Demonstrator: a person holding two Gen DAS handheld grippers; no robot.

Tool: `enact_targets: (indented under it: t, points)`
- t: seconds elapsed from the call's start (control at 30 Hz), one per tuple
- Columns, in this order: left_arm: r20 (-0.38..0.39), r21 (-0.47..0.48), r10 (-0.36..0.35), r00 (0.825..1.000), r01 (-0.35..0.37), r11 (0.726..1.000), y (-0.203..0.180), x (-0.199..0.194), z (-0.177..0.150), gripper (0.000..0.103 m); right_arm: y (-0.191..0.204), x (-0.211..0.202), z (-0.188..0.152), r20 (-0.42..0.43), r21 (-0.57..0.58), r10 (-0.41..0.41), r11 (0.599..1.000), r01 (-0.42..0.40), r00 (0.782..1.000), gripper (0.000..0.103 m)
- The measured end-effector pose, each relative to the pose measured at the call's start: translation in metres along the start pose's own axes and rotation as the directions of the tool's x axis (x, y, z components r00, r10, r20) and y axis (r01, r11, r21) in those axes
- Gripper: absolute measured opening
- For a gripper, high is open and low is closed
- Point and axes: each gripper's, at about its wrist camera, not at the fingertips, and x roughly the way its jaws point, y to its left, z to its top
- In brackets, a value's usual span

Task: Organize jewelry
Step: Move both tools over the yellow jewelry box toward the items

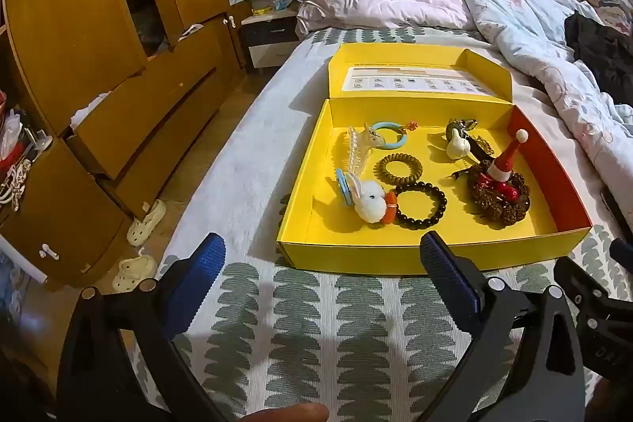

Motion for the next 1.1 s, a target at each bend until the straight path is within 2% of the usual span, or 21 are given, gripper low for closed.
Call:
enact_targets:
  t: [0.23,0.5,0.77,0.97,1.1]
  points:
    - [-0.007,0.003,0.003,1.000,-0.003,1.000,-0.003,-0.003,0.002,0.097,0.002,-0.001,-0.007,0.025,0.002,0.003,1.000,-0.003,1.000,0.100]
    - [-0.011,-0.006,-0.004,1.000,0.004,1.000,0.001,-0.004,-0.004,0.097,0.006,0.002,-0.002,-0.007,0.005,0.020,1.000,-0.020,1.000,0.100]
    - [-0.034,-0.020,-0.006,0.999,0.005,1.000,0.004,0.009,0.001,0.097,-0.002,0.000,0.004,0.004,0.009,0.039,0.999,-0.039,0.999,0.100]
    - [-0.035,-0.062,-0.032,0.999,0.030,0.998,0.012,0.012,0.015,0.097,-0.019,-0.008,0.033,0.043,0.063,0.128,0.989,-0.131,0.991,0.100]
    - [-0.032,-0.077,-0.081,0.996,0.079,0.994,0.017,0.012,0.037,0.097,-0.022,-0.004,0.060,0.051,0.054,0.173,0.983,-0.176,0.984,0.098]
